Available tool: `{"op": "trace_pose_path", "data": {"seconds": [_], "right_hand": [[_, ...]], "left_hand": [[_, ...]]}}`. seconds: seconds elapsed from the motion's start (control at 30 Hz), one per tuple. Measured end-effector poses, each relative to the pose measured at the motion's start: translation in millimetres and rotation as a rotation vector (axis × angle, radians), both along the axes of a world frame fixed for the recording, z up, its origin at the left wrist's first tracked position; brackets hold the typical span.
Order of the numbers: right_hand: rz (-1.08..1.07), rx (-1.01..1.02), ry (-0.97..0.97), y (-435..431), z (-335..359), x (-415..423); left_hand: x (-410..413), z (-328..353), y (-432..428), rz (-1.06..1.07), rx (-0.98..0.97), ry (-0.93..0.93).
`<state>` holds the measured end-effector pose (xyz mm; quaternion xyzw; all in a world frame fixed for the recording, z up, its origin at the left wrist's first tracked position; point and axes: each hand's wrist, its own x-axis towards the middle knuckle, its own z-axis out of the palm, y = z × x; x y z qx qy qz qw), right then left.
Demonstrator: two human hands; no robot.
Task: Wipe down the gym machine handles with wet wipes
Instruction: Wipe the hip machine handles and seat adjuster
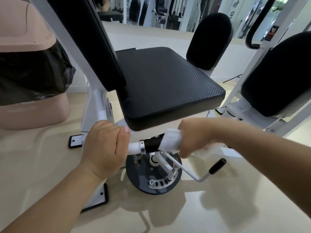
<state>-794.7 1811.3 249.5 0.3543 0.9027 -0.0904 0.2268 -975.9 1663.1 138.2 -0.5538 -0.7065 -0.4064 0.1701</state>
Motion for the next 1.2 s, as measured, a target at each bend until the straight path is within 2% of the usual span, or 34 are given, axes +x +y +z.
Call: {"op": "trace_pose_path", "data": {"seconds": [0.07, 0.17, 0.3, 0.4, 0.53, 0.63, 0.7, 0.77, 0.9, 1.0, 1.03, 1.07, 1.13, 1.2], "right_hand": [[-0.084, -0.119, -0.101, 7, 8, 1], [-0.010, -0.149, -0.269, 8, 7, -13], [-0.013, -0.379, -0.268, -6, -2, -44], [0.117, -0.438, -0.296, -25, -7, -77], [0.224, -0.359, -0.210, -48, -15, -95], [0.244, -0.195, 0.015, -51, -21, -80], [0.219, -0.176, 0.015, -45, -17, -68], [0.159, -0.221, -0.084, -35, -9, -60], [0.052, -0.373, -0.240, -4, 4, -41], [-0.120, -0.540, -0.301, 12, 13, -22], [-0.137, -0.492, -0.281, 13, 12, -18], [-0.094, -0.360, -0.258, 10, 9, -17], [0.074, -0.012, -0.204, -2, 1, -21], [0.192, 0.161, -0.044, -25, -9, -31]], "left_hand": [[4, 1, 1, 0.020, 0.030, -0.030], [12, 5, 5, 0.058, 0.114, -0.043], [13, 3, 8, 0.068, 0.172, -0.017], [9, -1, 9, 0.057, 0.199, 0.012], [4, -2, 7, 0.022, 0.195, 0.040], [4, 1, 5, -0.013, 0.191, 0.057], [3, 1, 4, -0.026, 0.176, 0.057], [1, -1, 4, -0.017, 0.135, 0.037], [0, -2, 4, -0.024, 0.127, 0.044], [1, 0, 5, -0.016, 0.154, 0.043], [2, 0, 6, -0.009, 0.168, 0.039], [3, 0, 7, -0.003, 0.184, 0.034], [6, 0, 8, 0.001, 0.209, 0.027], [8, -1, 8, 0.018, 0.223, 0.028]]}}
